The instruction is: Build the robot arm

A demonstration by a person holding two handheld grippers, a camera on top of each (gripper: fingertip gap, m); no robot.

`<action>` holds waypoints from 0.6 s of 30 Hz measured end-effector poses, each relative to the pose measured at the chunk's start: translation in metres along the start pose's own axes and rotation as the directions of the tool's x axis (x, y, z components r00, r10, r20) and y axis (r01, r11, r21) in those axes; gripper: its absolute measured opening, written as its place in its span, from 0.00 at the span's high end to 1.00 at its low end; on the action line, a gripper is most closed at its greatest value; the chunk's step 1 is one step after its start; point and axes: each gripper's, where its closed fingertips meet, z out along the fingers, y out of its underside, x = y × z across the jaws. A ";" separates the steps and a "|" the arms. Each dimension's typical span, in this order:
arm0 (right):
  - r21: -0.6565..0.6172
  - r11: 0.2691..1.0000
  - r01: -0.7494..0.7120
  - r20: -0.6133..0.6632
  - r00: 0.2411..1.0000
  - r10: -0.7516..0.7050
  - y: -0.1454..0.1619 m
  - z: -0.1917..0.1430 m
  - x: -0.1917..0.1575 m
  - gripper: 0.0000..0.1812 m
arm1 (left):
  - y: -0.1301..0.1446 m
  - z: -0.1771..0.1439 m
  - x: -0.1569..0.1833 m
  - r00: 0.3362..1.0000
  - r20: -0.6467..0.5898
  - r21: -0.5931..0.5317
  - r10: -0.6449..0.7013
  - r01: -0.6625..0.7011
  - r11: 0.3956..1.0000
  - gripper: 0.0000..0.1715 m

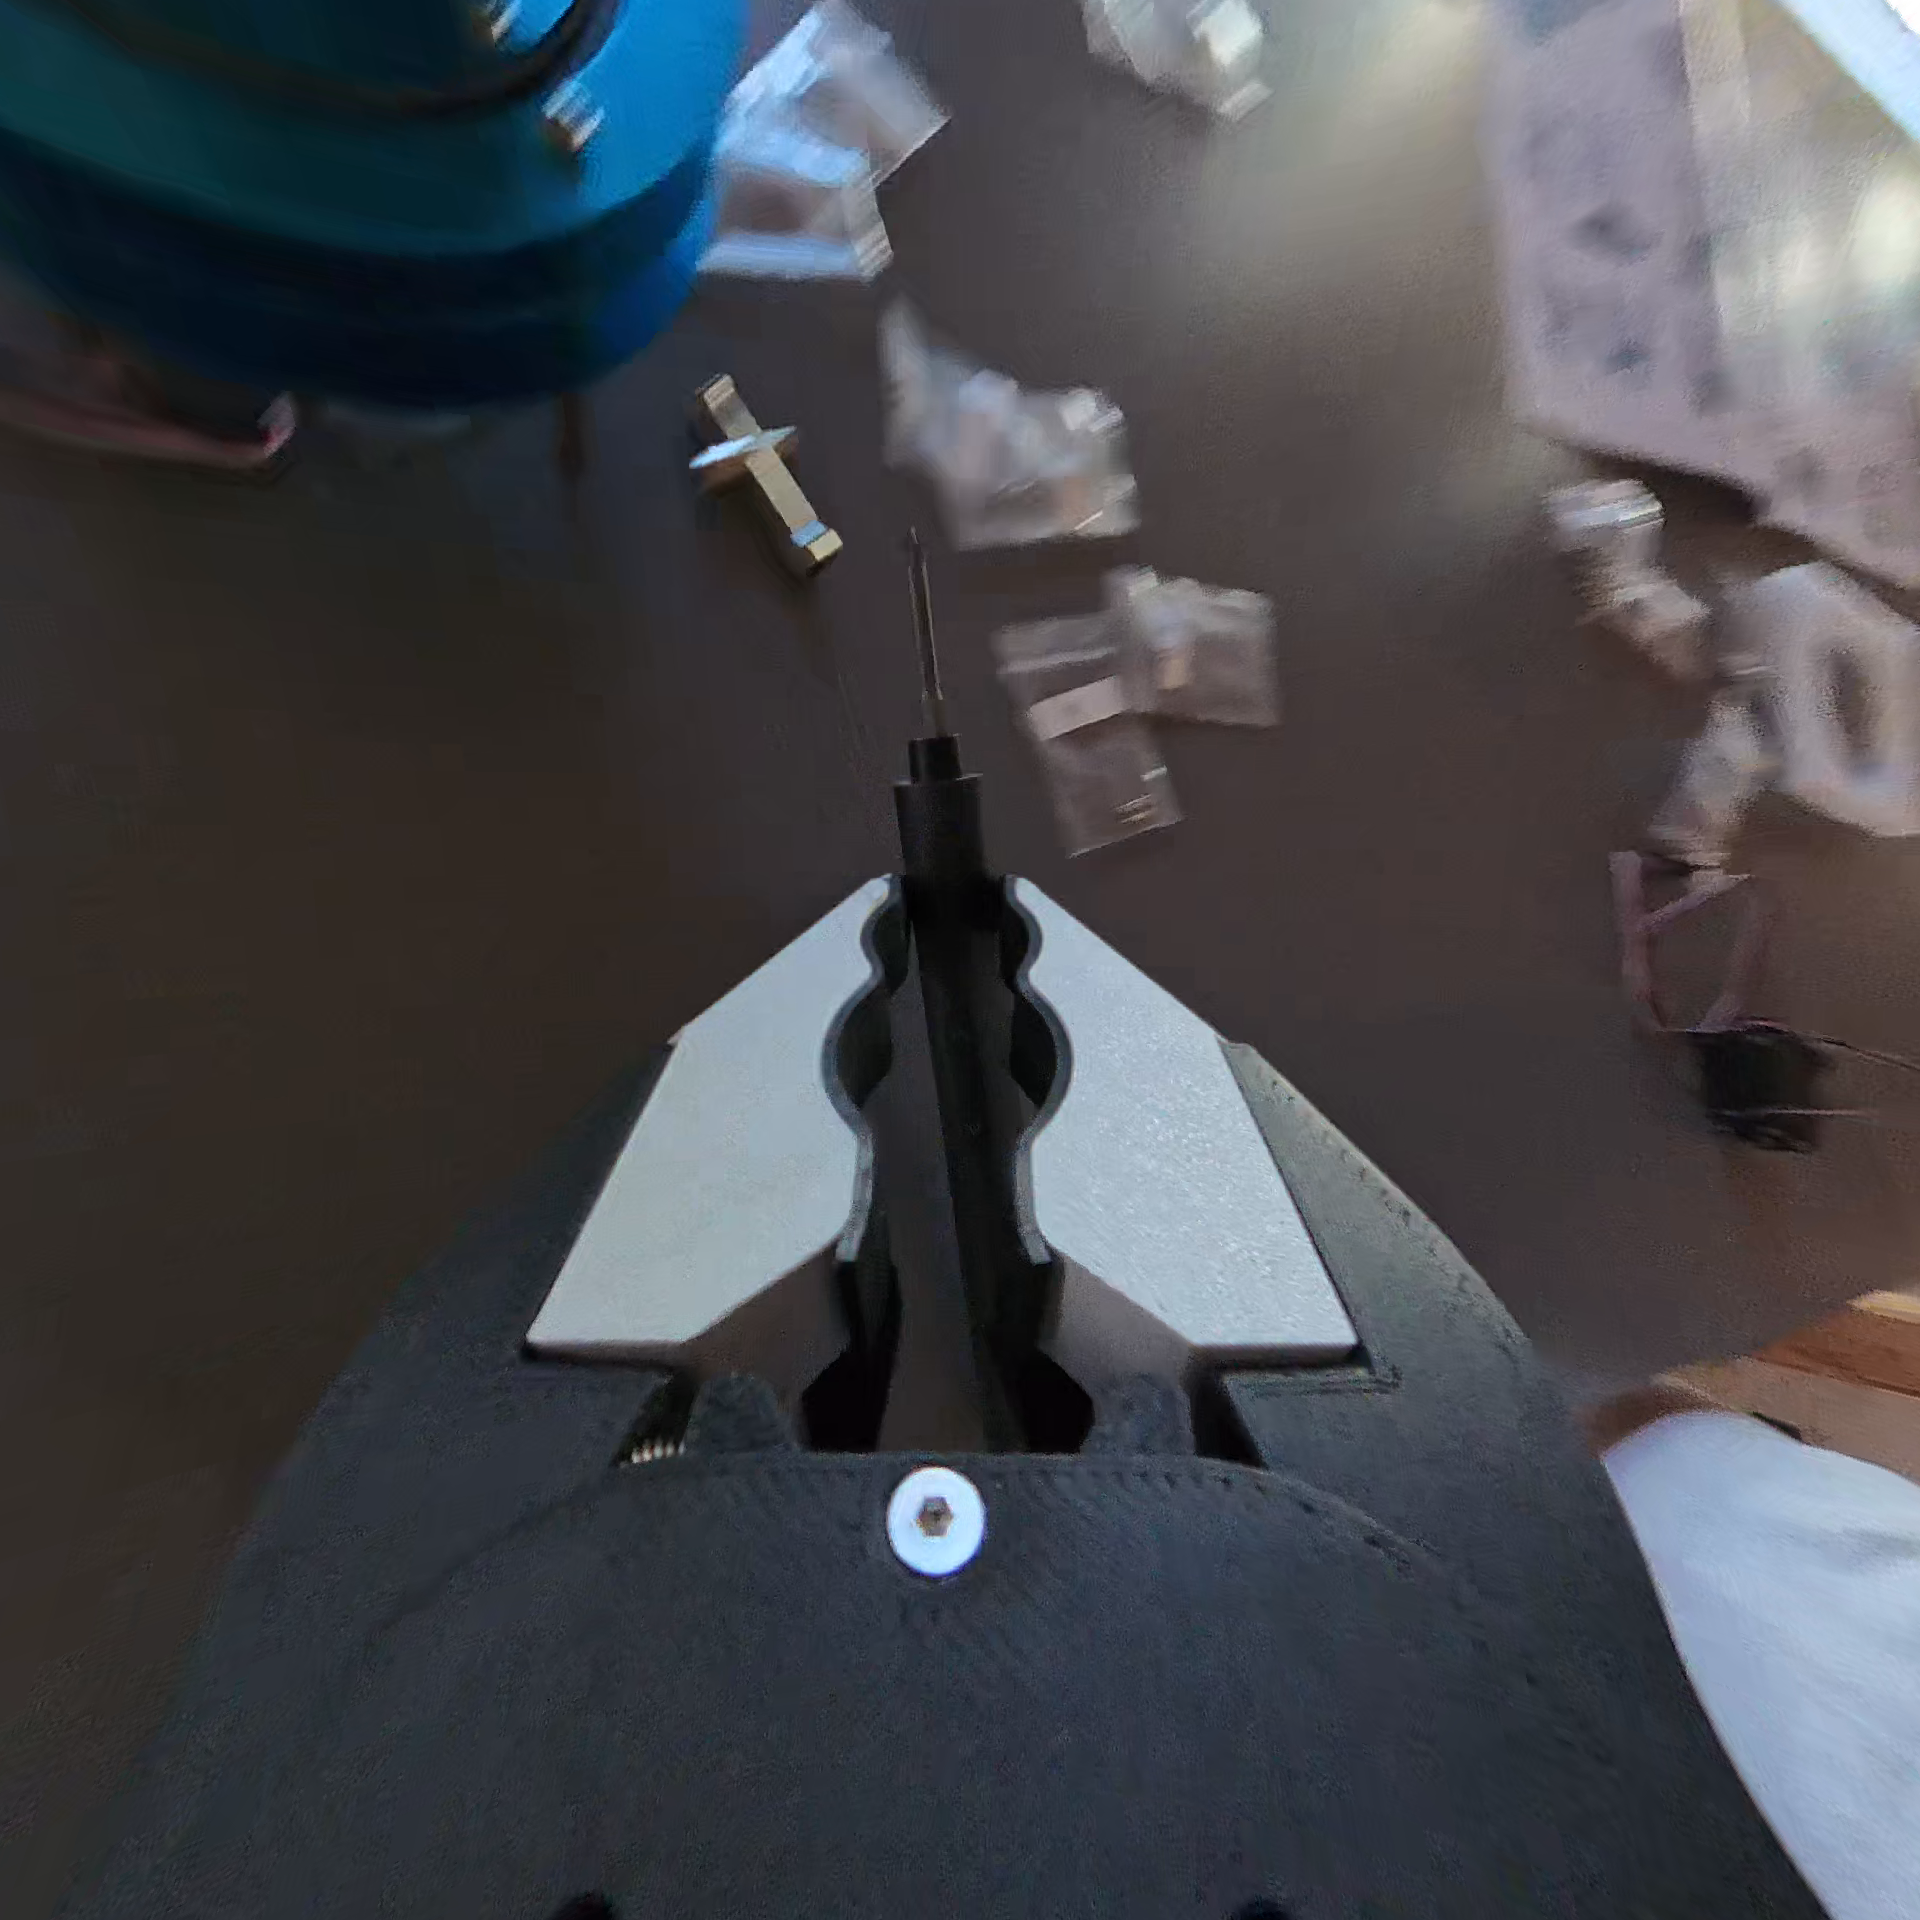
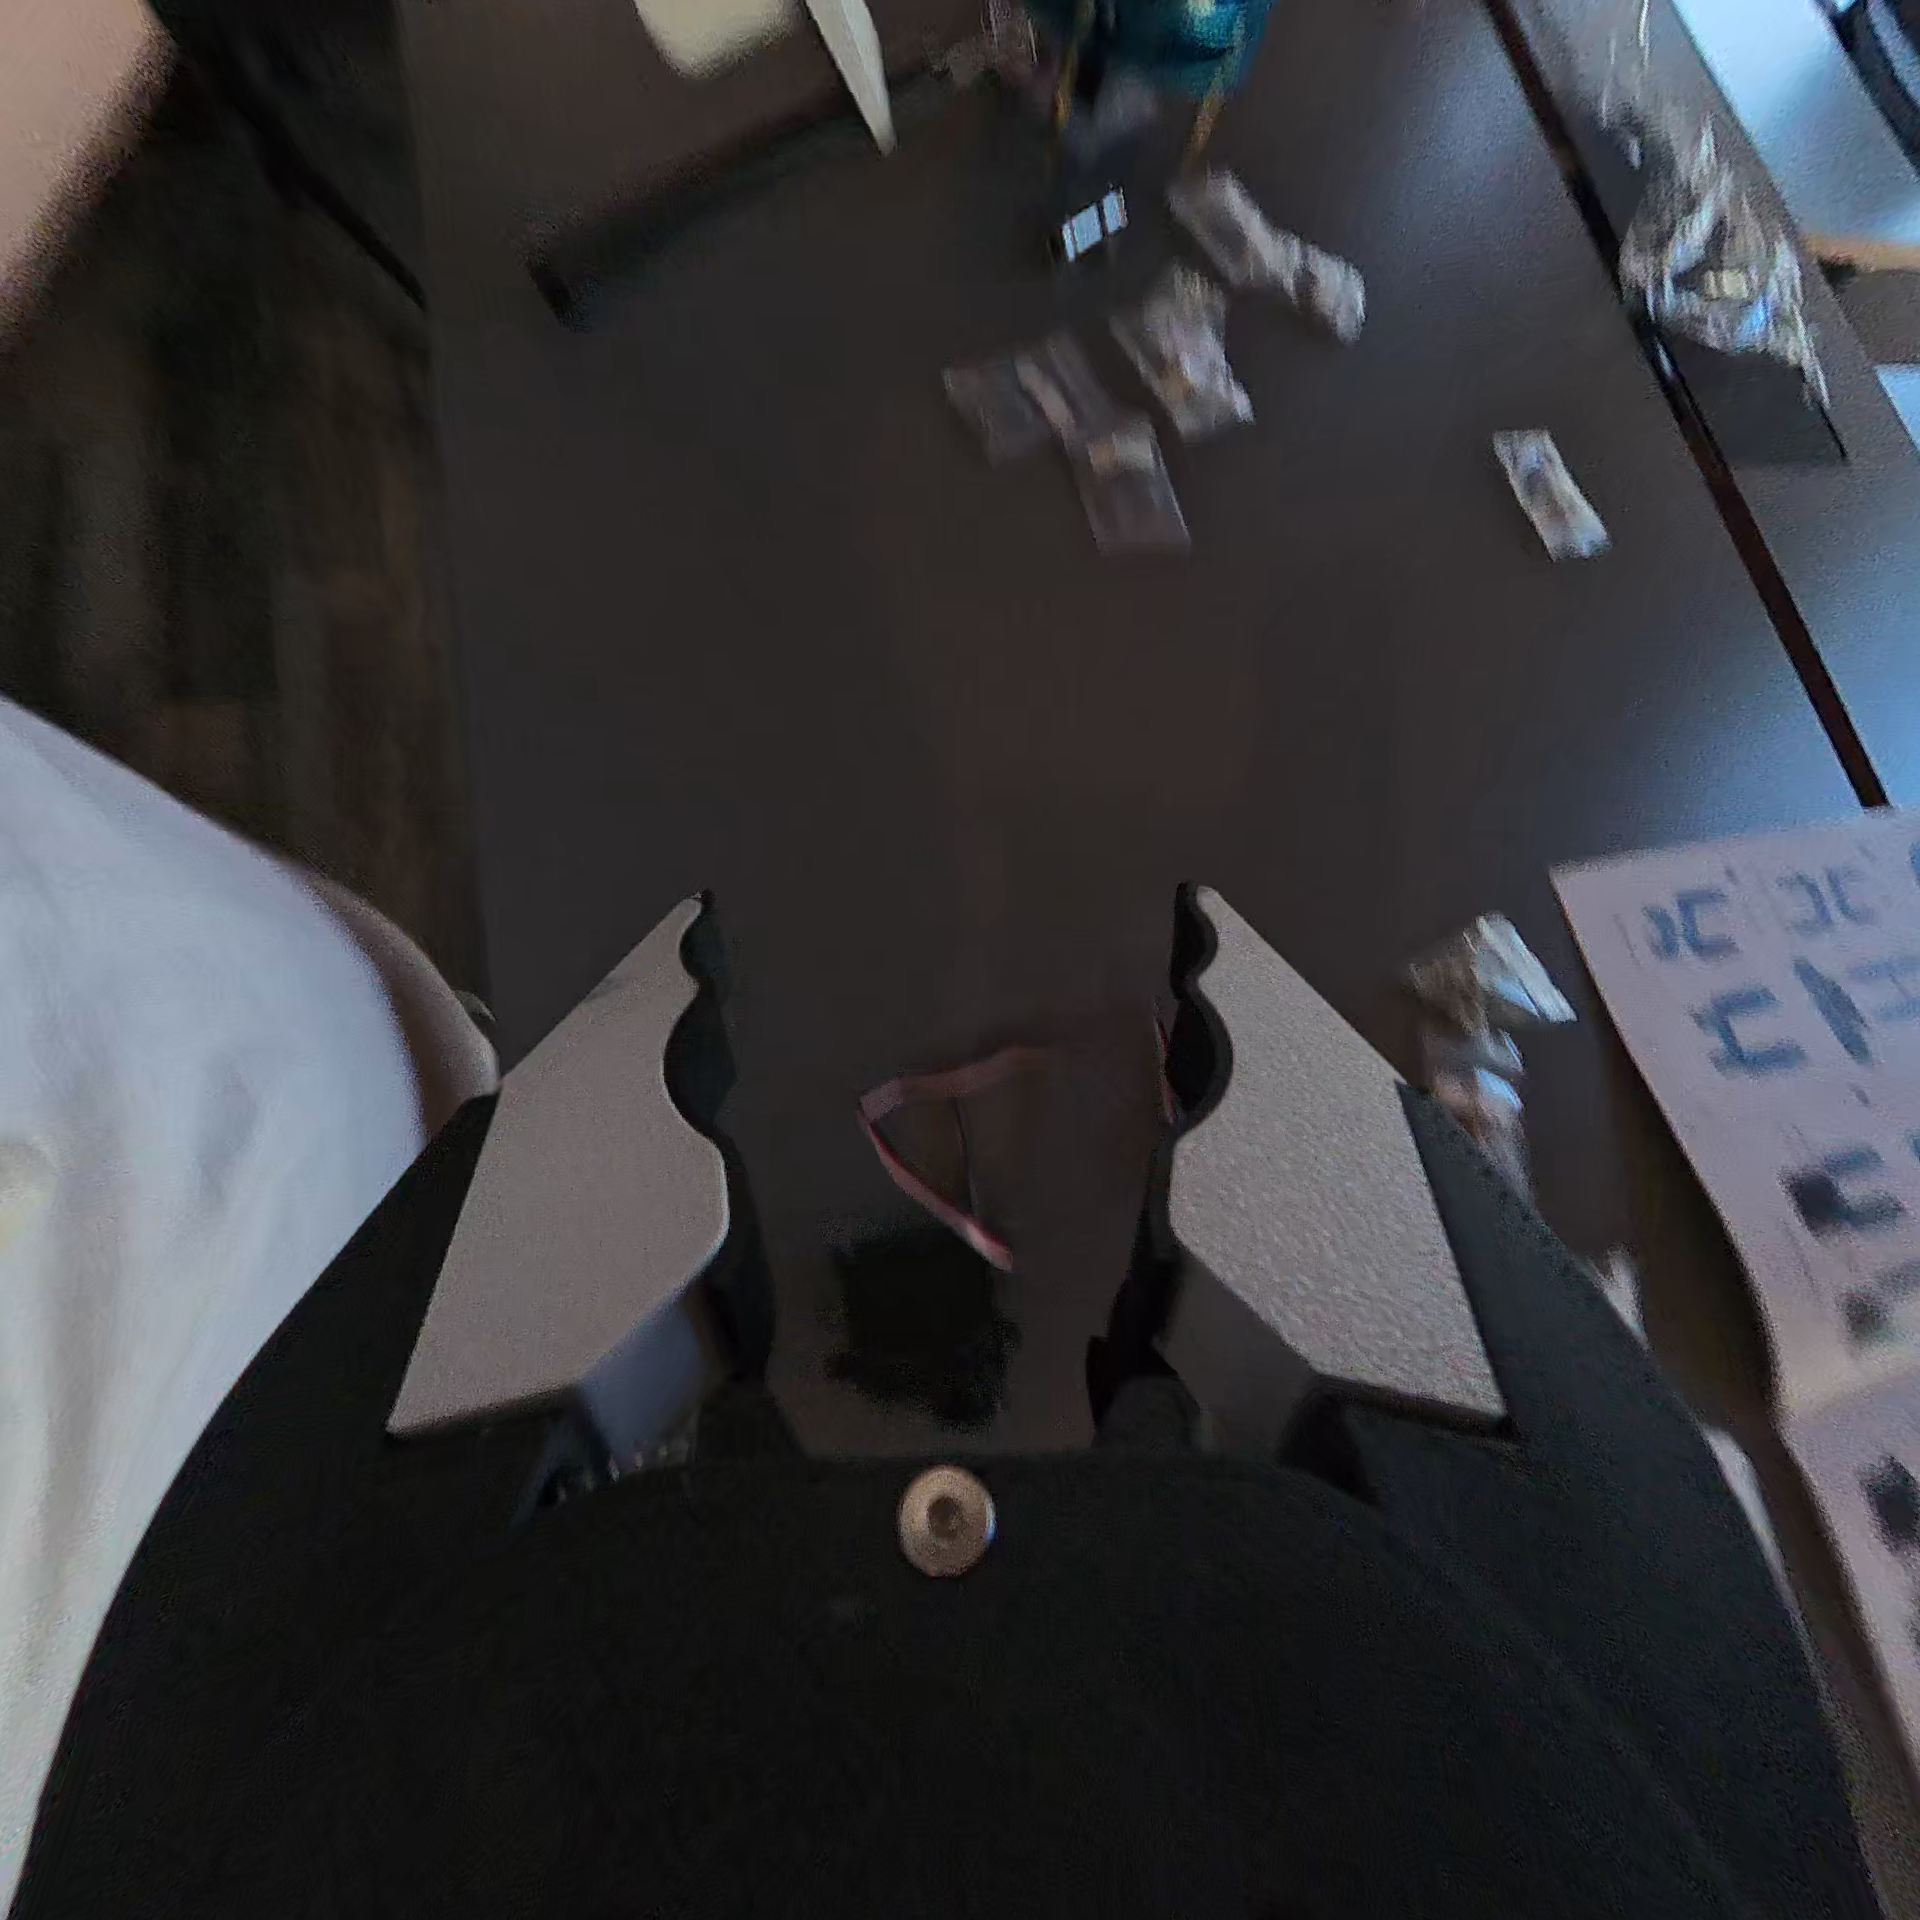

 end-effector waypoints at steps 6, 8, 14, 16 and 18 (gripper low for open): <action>0.271 0.864 -0.425 0.482 0.837 0.260 -0.078 0.064 -0.020 0.51 | -0.033 0.000 0.099 0.926 -0.310 0.248 0.214 -0.138 0.959 0.91; 0.252 0.825 -0.506 0.524 0.788 0.324 -0.082 0.095 -0.008 0.50 | -0.033 0.007 0.125 0.894 -0.365 0.283 0.258 -0.158 0.946 0.91; 0.206 0.863 -0.460 0.428 0.836 0.343 -0.073 0.123 0.010 0.59 | -0.026 0.012 0.198 0.791 -0.531 0.322 0.304 -0.143 0.936 0.91; 0.250 0.885 -0.392 0.430 0.864 0.262 -0.074 0.103 0.012 0.90 | -0.029 0.004 0.221 0.762 -0.557 0.363 0.331 -0.135 0.922 0.91; 0.324 0.860 -0.395 0.433 0.870 0.236 -0.079 0.074 0.019 0.94 | -0.033 -0.008 0.245 0.726 -0.574 0.424 0.379 -0.132 0.896 0.91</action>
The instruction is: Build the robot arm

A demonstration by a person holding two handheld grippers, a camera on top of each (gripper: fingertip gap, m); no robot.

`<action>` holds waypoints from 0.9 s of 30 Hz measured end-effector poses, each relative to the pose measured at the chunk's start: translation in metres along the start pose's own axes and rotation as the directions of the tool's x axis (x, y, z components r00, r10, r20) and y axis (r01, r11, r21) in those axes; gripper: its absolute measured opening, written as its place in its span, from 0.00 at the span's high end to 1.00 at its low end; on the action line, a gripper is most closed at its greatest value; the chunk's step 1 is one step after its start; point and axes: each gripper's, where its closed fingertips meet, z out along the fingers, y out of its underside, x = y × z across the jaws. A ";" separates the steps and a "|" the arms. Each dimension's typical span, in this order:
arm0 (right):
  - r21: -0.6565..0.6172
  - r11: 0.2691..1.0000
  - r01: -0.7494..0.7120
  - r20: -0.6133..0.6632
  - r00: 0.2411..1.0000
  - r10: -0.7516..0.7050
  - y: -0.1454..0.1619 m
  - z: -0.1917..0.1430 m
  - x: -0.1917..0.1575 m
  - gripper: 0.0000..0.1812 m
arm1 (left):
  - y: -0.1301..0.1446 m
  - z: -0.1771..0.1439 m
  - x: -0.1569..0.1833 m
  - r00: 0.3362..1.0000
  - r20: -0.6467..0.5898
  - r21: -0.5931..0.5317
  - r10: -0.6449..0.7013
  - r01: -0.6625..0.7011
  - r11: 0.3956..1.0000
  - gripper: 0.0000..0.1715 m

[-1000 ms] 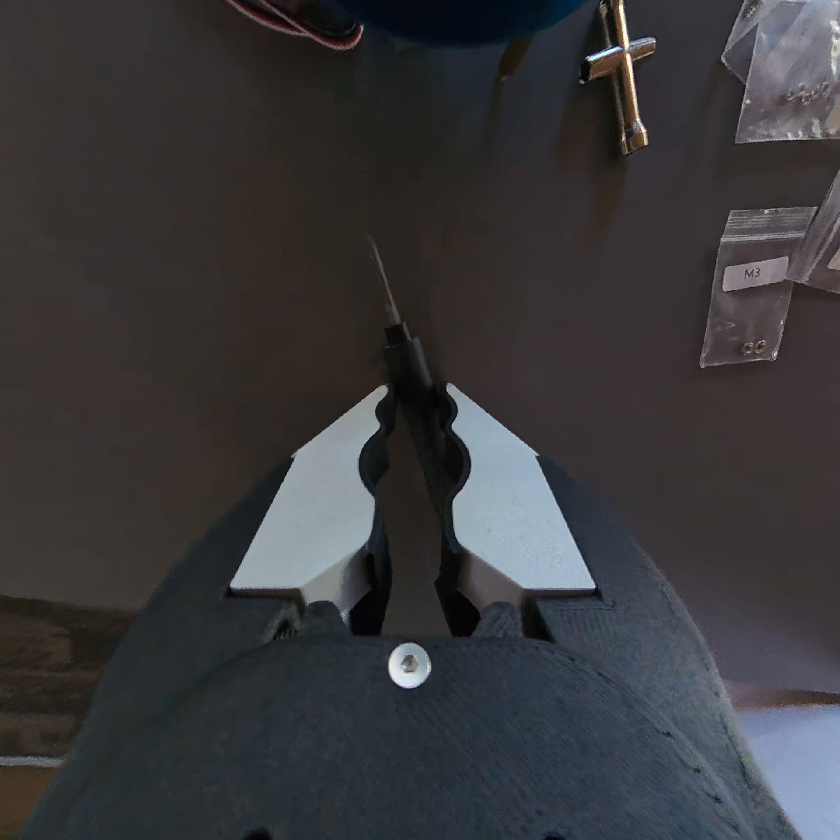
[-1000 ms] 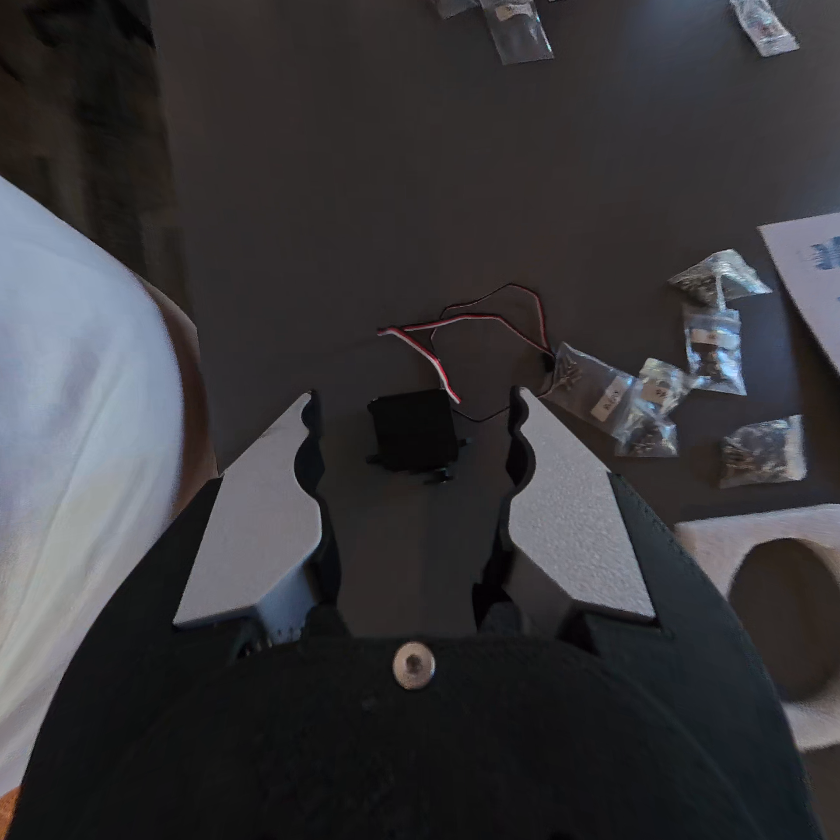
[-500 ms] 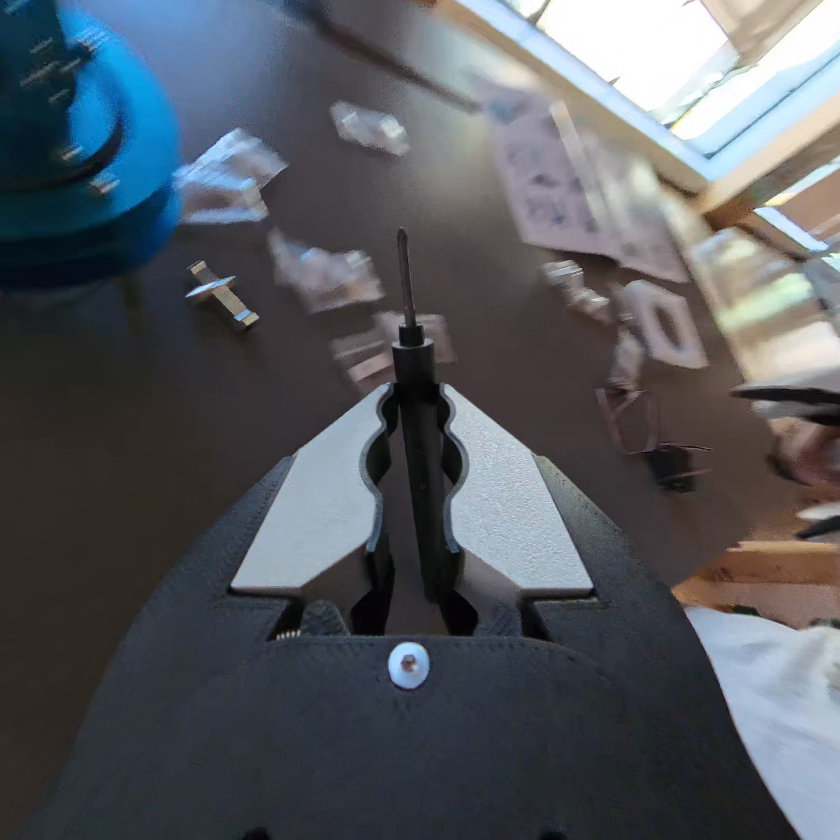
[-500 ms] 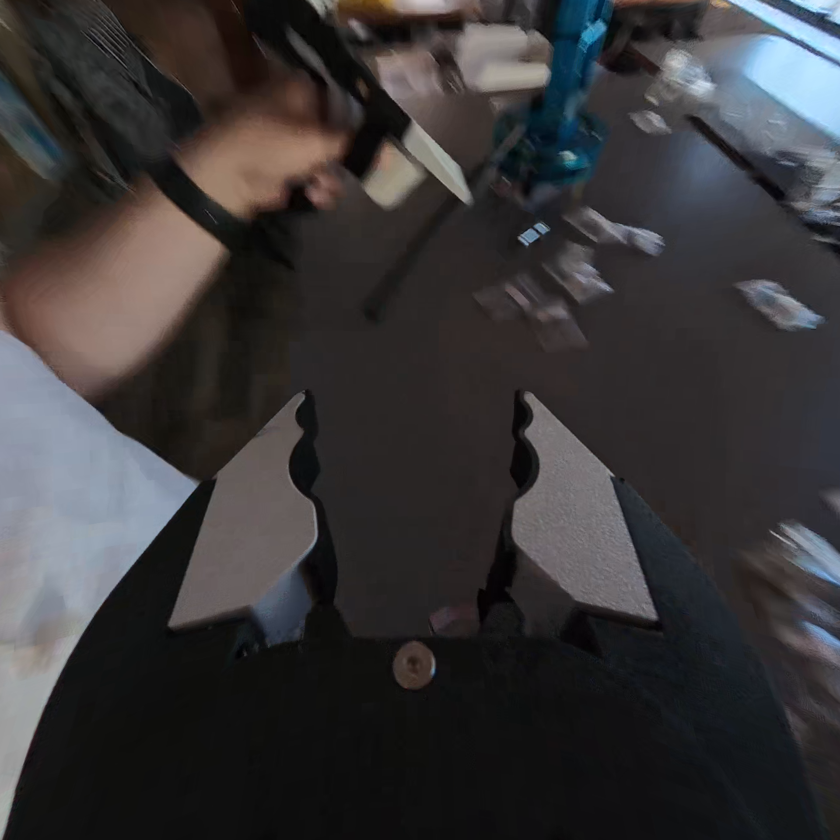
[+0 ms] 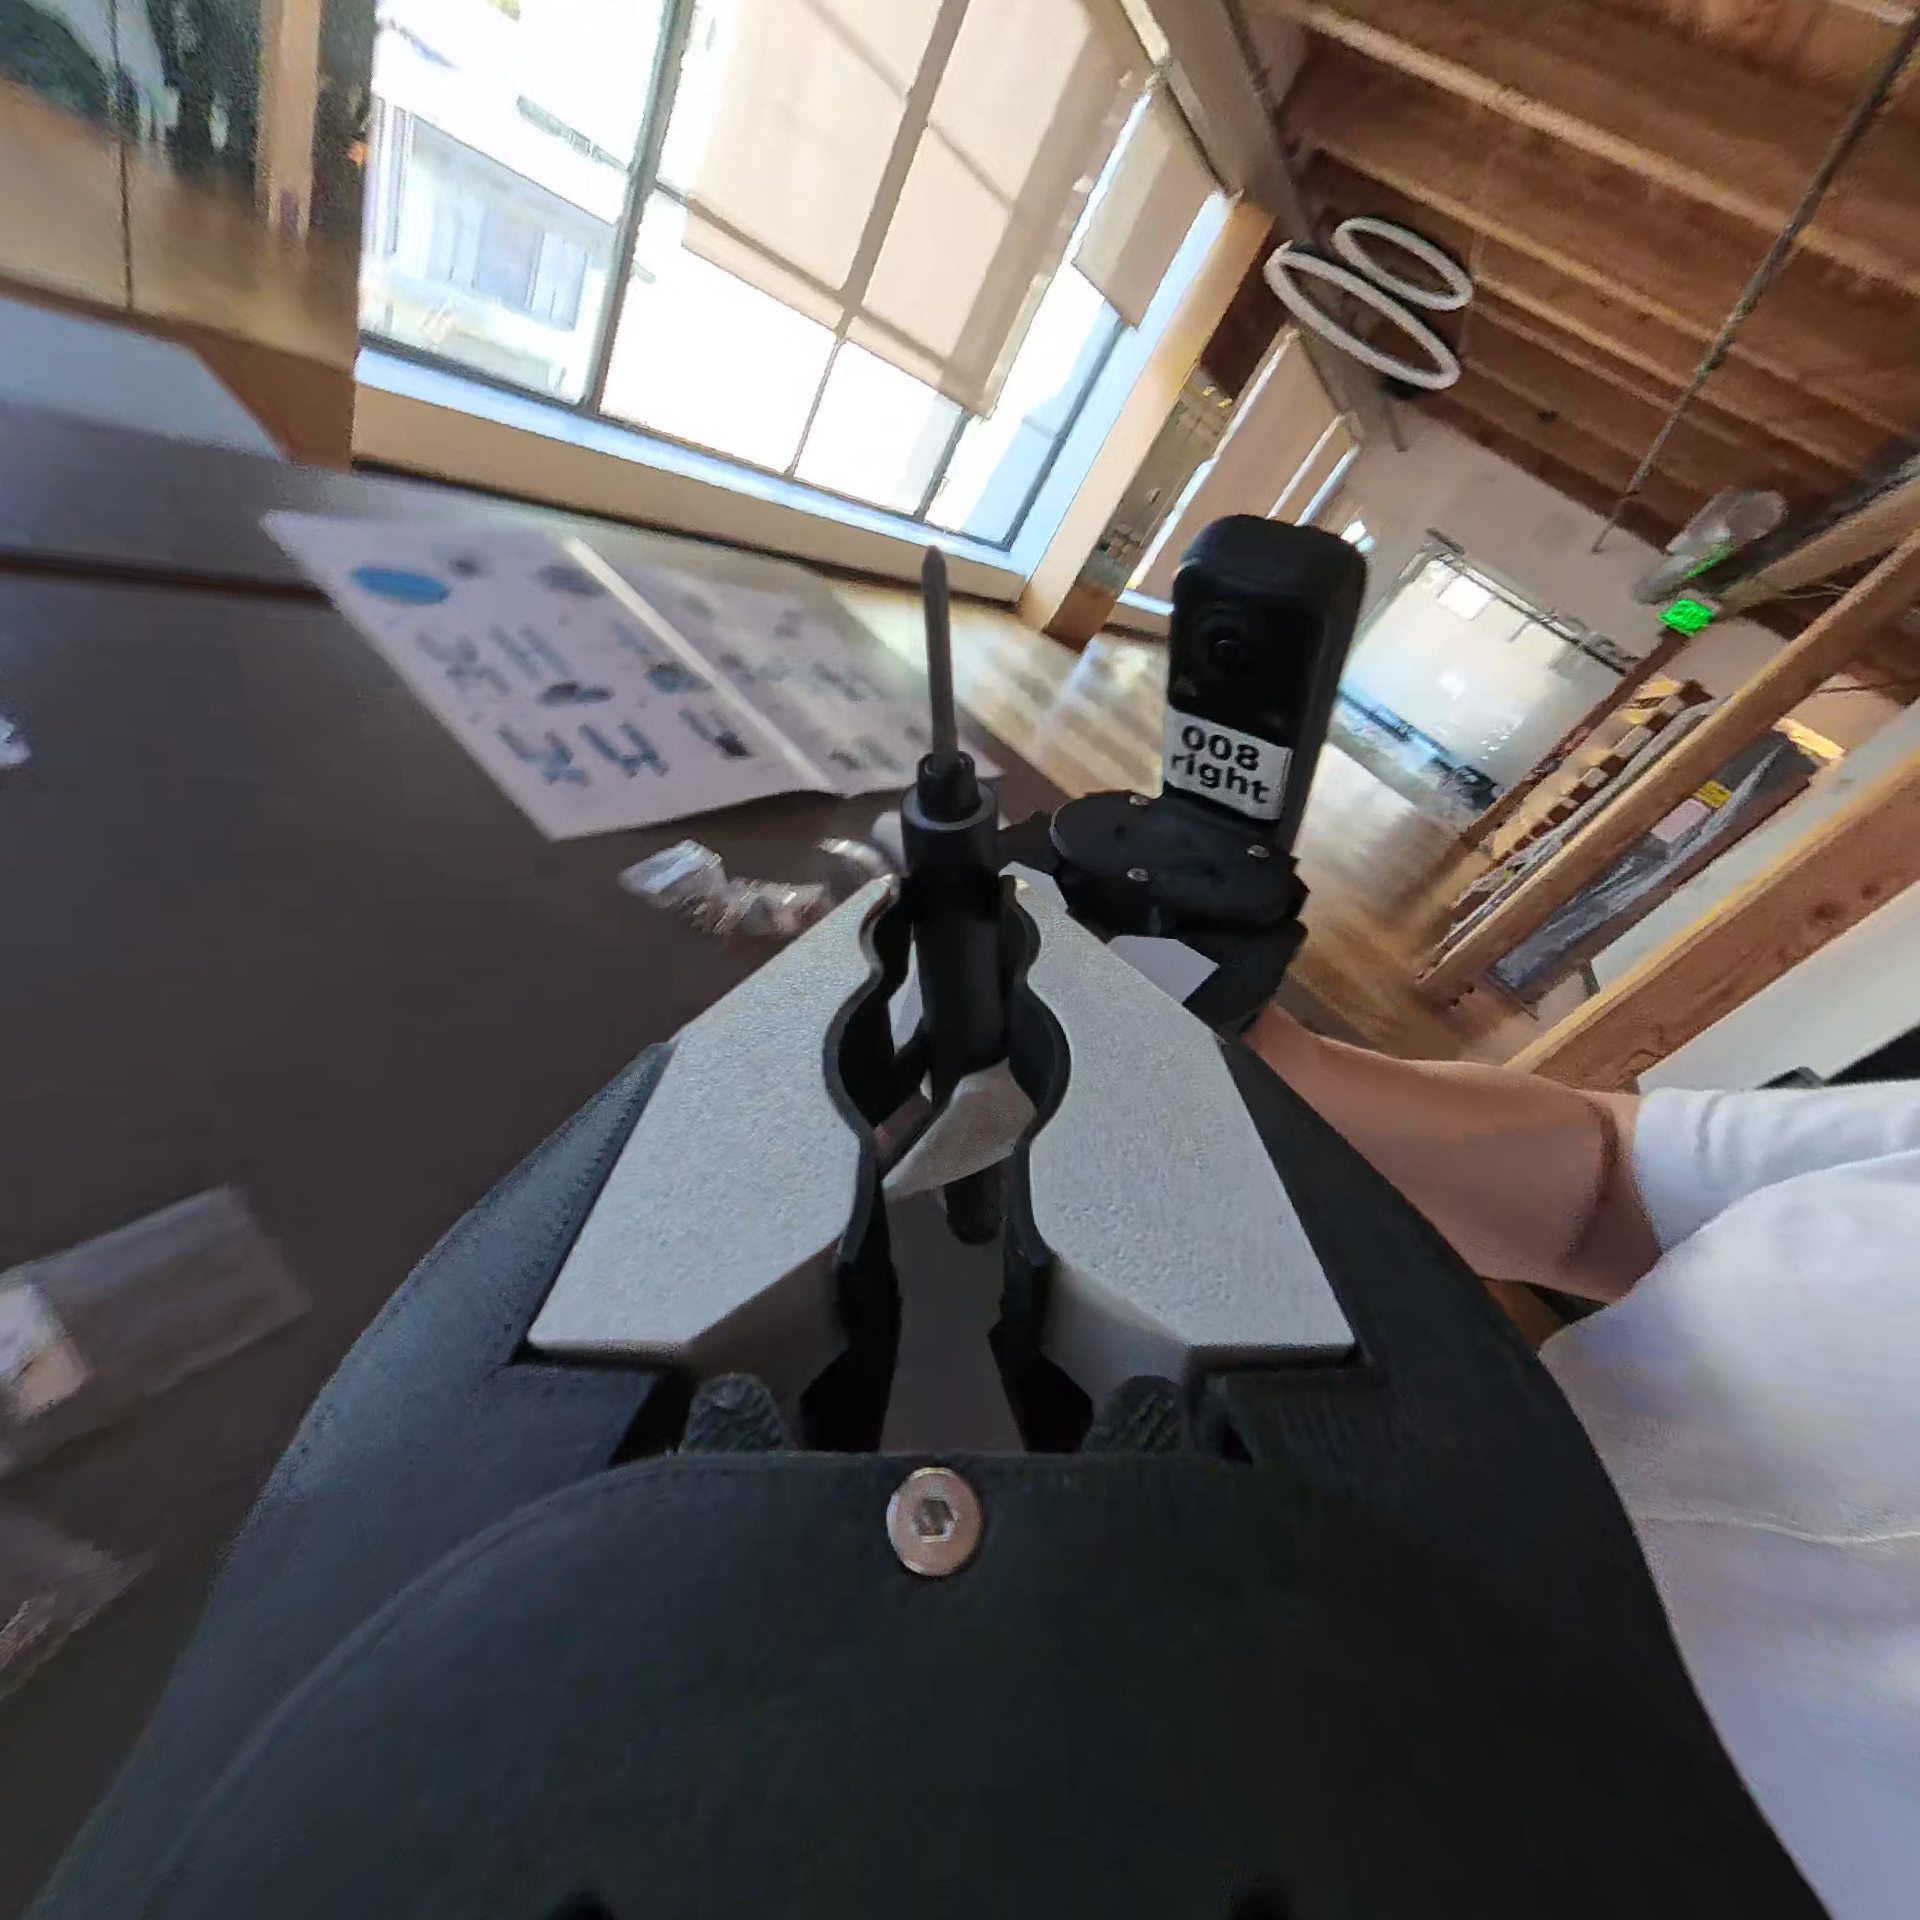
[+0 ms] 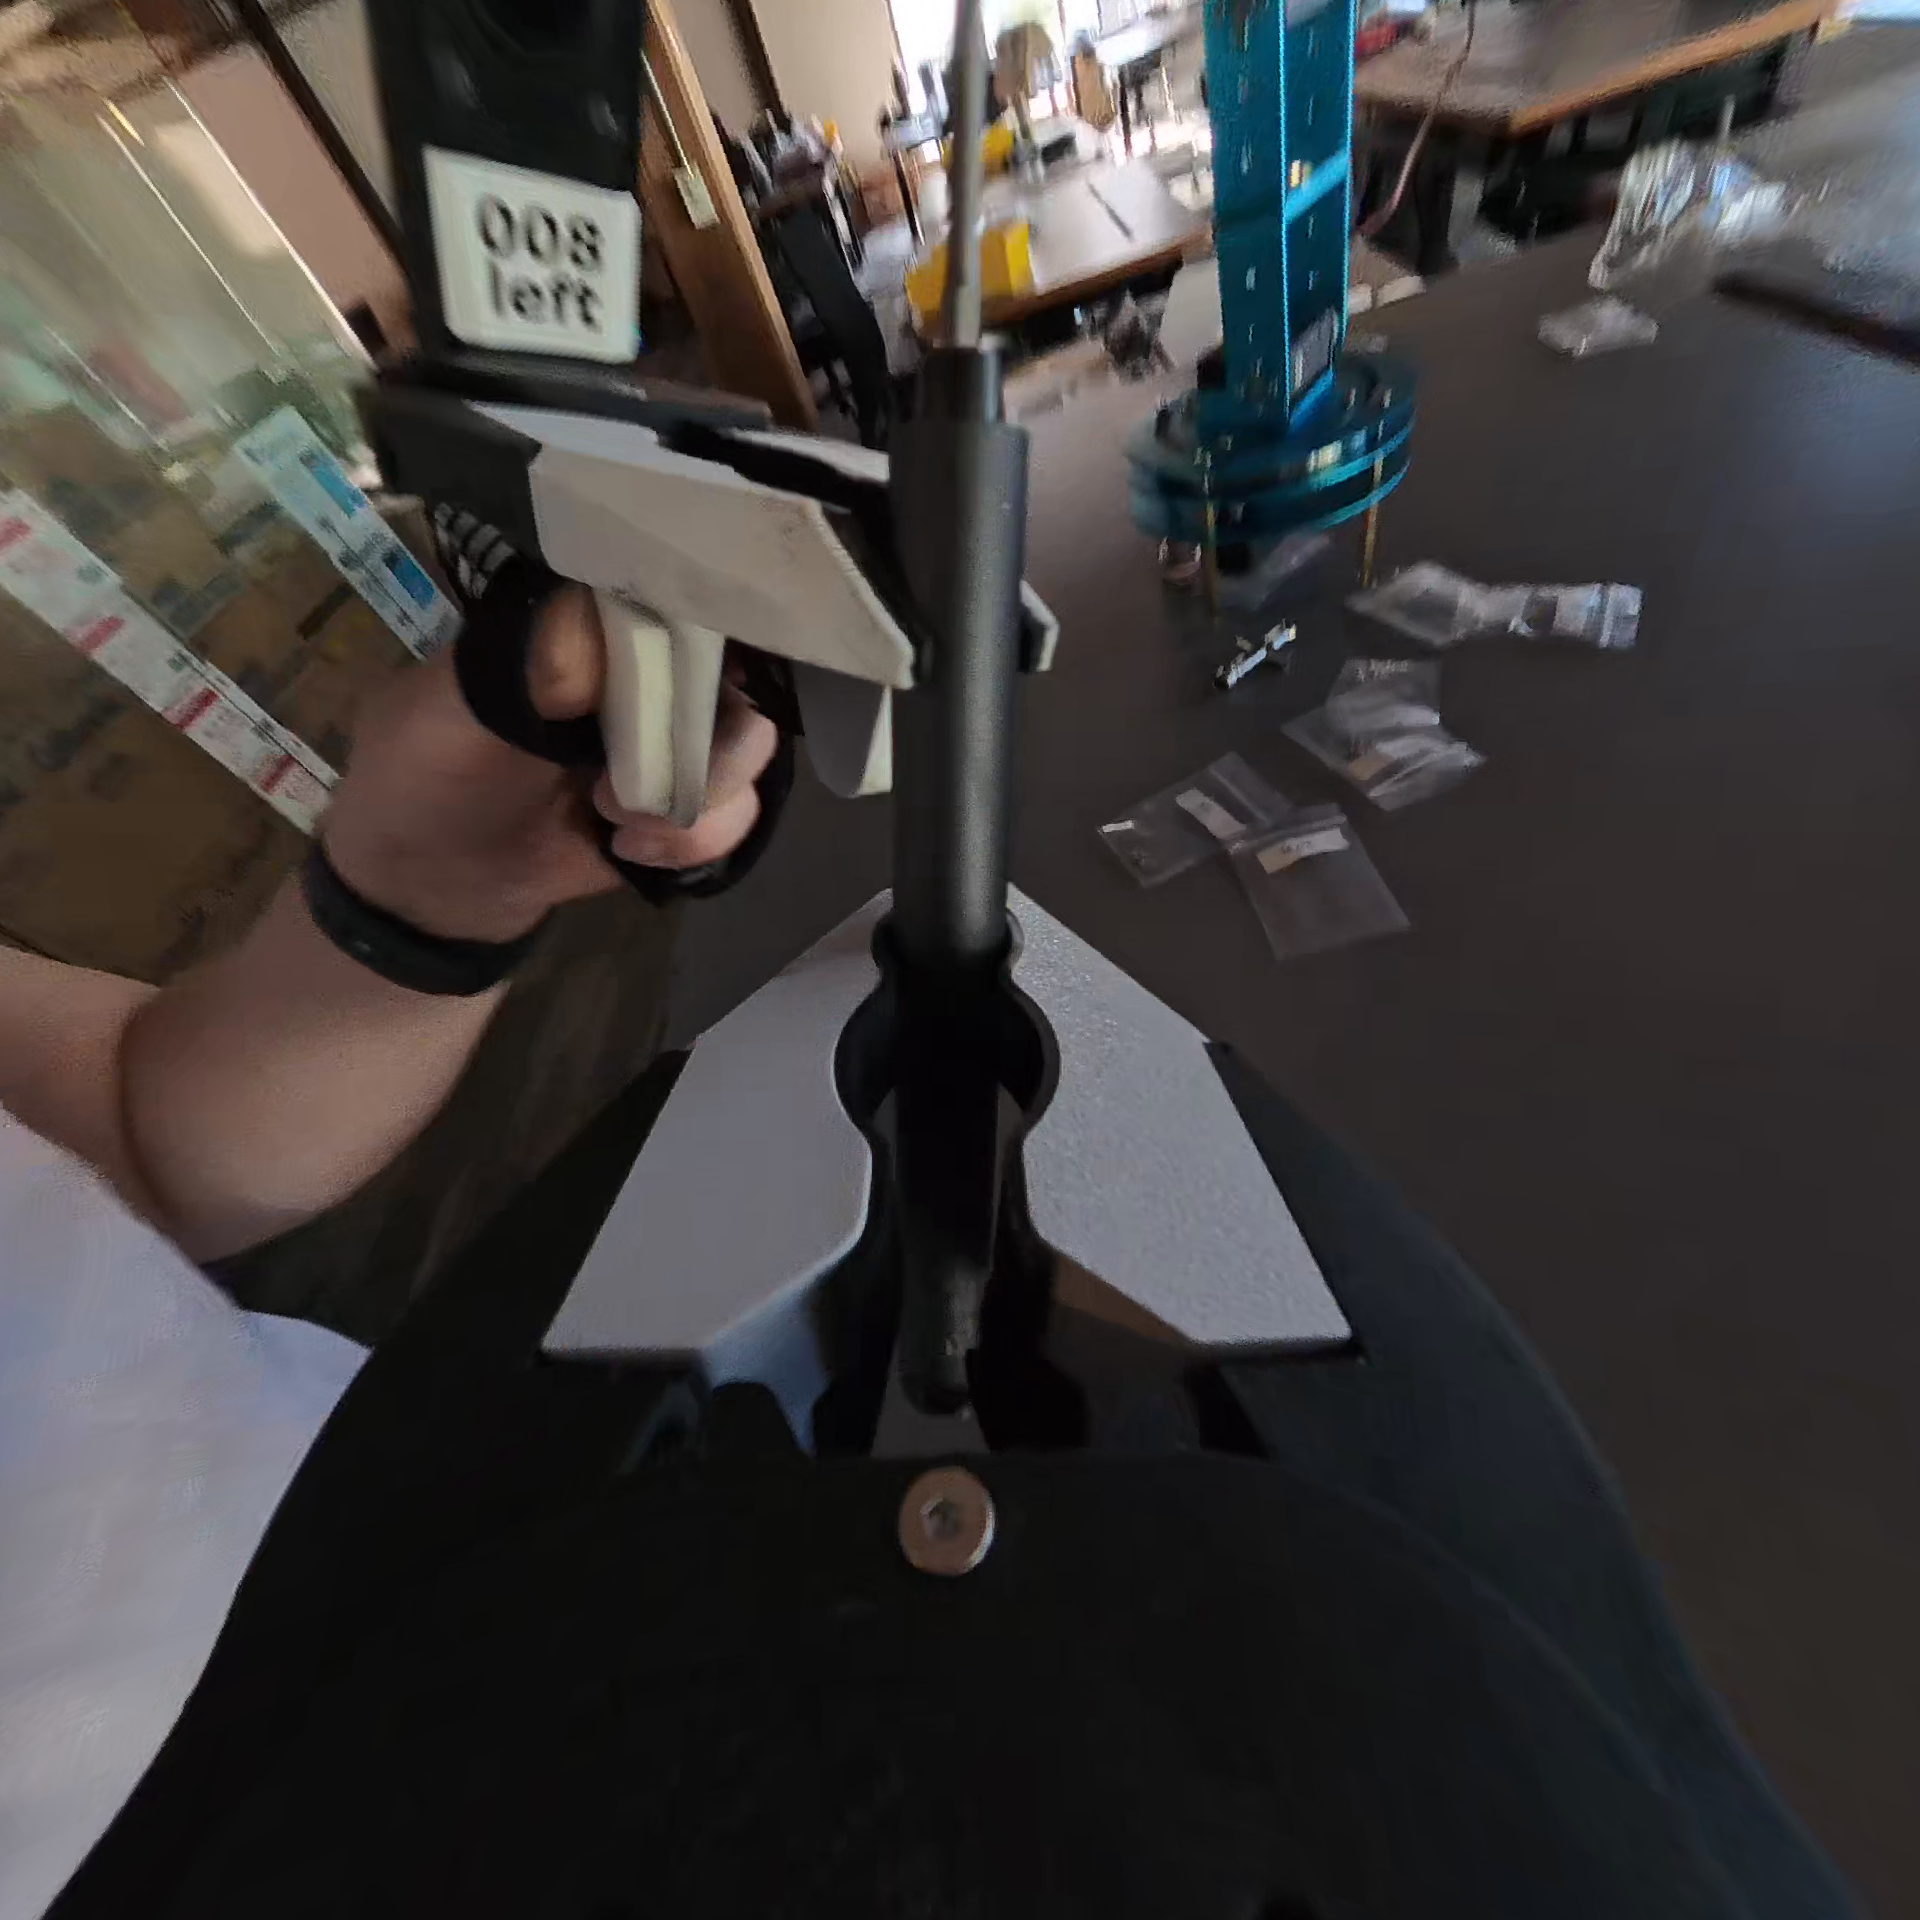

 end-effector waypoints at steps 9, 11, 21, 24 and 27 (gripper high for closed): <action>-0.304 0.947 0.109 -0.176 0.970 -0.168 0.030 -0.195 -0.005 0.94 | 0.025 0.050 0.112 0.973 -0.180 -0.006 0.142 -0.145 0.989 0.74; -0.398 0.915 0.070 -0.220 0.961 -0.169 0.073 -0.247 0.006 0.94 | 0.071 0.065 0.128 0.965 -0.182 -0.122 0.191 -0.215 0.969 0.77; -0.654 0.749 -0.105 -0.031 0.993 0.112 0.212 -0.308 -0.012 0.94 | 0.198 0.110 0.089 0.692 -0.285 -0.733 0.663 -0.603 0.314 0.61; -0.676 0.725 -0.132 0.001 0.984 0.180 0.215 -0.303 -0.015 0.94 | 0.198 0.106 0.077 0.692 -0.355 -0.778 0.628 -0.591 0.212 0.63; -0.679 0.722 -0.135 0.009 0.981 0.193 0.217 -0.301 -0.012 0.94 | 0.208 0.097 0.067 0.669 -0.464 -0.787 0.580 -0.612 0.076 0.68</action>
